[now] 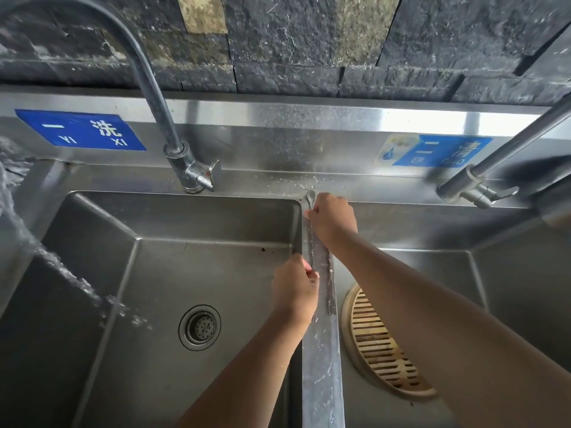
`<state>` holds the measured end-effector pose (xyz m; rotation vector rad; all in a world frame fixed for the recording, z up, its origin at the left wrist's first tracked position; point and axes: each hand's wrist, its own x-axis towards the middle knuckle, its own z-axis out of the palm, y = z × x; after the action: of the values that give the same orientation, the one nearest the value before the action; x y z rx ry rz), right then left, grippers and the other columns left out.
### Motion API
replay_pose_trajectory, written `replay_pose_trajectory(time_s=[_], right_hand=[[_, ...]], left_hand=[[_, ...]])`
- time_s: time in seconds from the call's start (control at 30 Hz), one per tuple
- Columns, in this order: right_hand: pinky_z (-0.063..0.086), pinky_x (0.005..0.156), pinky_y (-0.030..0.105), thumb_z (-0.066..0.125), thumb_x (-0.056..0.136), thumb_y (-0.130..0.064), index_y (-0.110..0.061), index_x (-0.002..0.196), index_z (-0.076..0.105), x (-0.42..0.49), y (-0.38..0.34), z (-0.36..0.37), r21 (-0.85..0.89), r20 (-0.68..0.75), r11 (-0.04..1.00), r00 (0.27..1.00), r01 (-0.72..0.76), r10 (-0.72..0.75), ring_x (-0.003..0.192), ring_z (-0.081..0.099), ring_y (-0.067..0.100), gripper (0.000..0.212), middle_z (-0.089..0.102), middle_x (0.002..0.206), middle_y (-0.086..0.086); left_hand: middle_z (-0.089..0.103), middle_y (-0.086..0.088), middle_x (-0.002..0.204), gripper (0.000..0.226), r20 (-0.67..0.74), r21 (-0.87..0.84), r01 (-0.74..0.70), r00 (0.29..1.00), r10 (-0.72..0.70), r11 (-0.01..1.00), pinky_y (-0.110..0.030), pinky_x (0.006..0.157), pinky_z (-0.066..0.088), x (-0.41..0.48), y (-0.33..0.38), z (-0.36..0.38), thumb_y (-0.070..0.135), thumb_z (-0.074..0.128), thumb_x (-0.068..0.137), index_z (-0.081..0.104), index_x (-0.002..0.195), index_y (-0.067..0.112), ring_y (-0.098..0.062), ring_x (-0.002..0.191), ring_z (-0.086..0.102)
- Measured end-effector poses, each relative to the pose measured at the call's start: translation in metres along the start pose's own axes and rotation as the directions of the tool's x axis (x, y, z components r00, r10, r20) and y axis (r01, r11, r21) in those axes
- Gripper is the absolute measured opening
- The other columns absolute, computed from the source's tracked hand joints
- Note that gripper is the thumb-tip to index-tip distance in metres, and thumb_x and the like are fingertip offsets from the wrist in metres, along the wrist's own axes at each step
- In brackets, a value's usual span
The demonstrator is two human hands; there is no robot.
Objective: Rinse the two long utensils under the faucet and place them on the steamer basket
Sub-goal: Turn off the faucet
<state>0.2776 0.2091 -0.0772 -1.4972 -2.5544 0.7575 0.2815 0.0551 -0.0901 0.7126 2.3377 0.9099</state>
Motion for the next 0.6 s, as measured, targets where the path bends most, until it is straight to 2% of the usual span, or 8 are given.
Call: replay_pose_trajectory(time_s=[0.1,0.2,0.3,0.37,0.43,0.5,0.53,0.6], right_hand=[[0.046,0.066,0.031,0.068,0.088,-0.029,-0.013,0.081,0.059,0.000,0.001,-0.002,0.088,-0.036,0.995,0.998,-0.043,0.047,0.079,0.063,0.034,0.020,0.067,0.083,0.012],[0.043,0.063,0.030,0.070,0.086,-0.033,-0.016,0.072,0.055,-0.002,0.000,-0.008,0.187,-0.069,0.981,0.995,-0.057,0.071,0.072,0.059,0.029,0.027,0.063,0.074,0.006],[0.037,0.060,0.028,0.068,0.087,-0.034,-0.016,0.068,0.055,-0.004,-0.014,-0.017,0.238,-0.086,0.971,0.996,-0.001,0.022,0.066,0.055,0.024,0.028,0.058,0.063,0.000],[0.035,0.059,0.029,0.063,0.089,-0.032,-0.020,0.064,0.051,-0.006,-0.030,-0.022,0.249,-0.079,0.968,0.997,0.044,-0.025,0.065,0.054,0.024,0.030,0.057,0.062,0.000],[0.042,0.061,0.032,0.061,0.090,-0.031,-0.018,0.068,0.057,-0.008,-0.046,-0.023,0.250,-0.076,0.965,0.995,0.085,-0.067,0.070,0.057,0.026,0.025,0.062,0.067,0.004],[0.046,0.062,0.031,0.061,0.089,-0.031,-0.018,0.081,0.064,-0.011,-0.062,-0.022,0.259,-0.079,0.959,0.992,0.114,-0.097,0.075,0.061,0.024,0.016,0.066,0.074,0.002],[0.042,0.060,0.027,0.062,0.089,-0.033,-0.020,0.088,0.065,-0.012,-0.070,-0.020,0.268,-0.071,0.956,0.992,0.121,-0.106,0.075,0.060,0.020,0.013,0.066,0.074,-0.003],[0.035,0.054,0.022,0.067,0.086,-0.037,-0.024,0.097,0.062,-0.014,-0.087,-0.016,0.294,-0.031,0.947,0.991,0.132,-0.129,0.068,0.058,0.010,0.018,0.062,0.072,-0.011]], left_hand=[[0.070,-0.003,0.078,0.010,0.002,-0.036,-0.003,1.000,0.003,0.999,-0.031,0.068,0.052,0.002,-0.002,-0.002,0.020,0.066,0.089,0.067,0.081,0.012,-0.020,0.074,0.066],[0.071,-0.009,0.078,0.013,0.038,-0.124,0.025,0.999,-0.021,0.992,-0.039,0.072,0.055,0.004,-0.006,-0.009,0.017,0.071,0.086,0.062,0.078,0.013,-0.028,0.073,0.067],[0.070,-0.015,0.076,0.013,0.059,-0.170,0.054,0.997,-0.045,0.984,-0.048,0.070,0.058,0.009,-0.012,-0.028,0.015,0.071,0.085,0.063,0.077,0.009,-0.036,0.073,0.068],[0.069,-0.016,0.073,0.014,0.012,-0.165,0.036,0.999,-0.034,0.986,-0.045,0.067,0.058,0.018,-0.014,-0.050,0.017,0.071,0.083,0.064,0.075,0.007,-0.038,0.072,0.068],[0.069,-0.011,0.072,0.016,-0.063,-0.148,0.008,0.998,-0.018,0.989,-0.038,0.068,0.054,0.031,-0.013,-0.077,0.019,0.073,0.082,0.063,0.073,0.011,-0.035,0.074,0.067],[0.070,-0.008,0.076,0.016,-0.142,-0.132,-0.007,0.990,-0.012,0.991,-0.038,0.073,0.052,0.044,-0.012,-0.107,0.024,0.072,0.083,0.066,0.077,0.010,-0.030,0.080,0.066],[0.070,-0.007,0.077,0.018,-0.181,-0.140,-0.018,0.983,-0.008,0.990,-0.038,0.074,0.052,0.051,-0.012,-0.122,0.026,0.072,0.084,0.067,0.080,0.009,-0.029,0.080,0.066],[0.066,-0.003,0.071,0.022,-0.255,-0.138,-0.059,0.967,0.022,0.989,-0.035,0.067,0.047,0.063,-0.013,-0.151,0.030,0.070,0.086,0.065,0.079,0.009,-0.027,0.074,0.064]])
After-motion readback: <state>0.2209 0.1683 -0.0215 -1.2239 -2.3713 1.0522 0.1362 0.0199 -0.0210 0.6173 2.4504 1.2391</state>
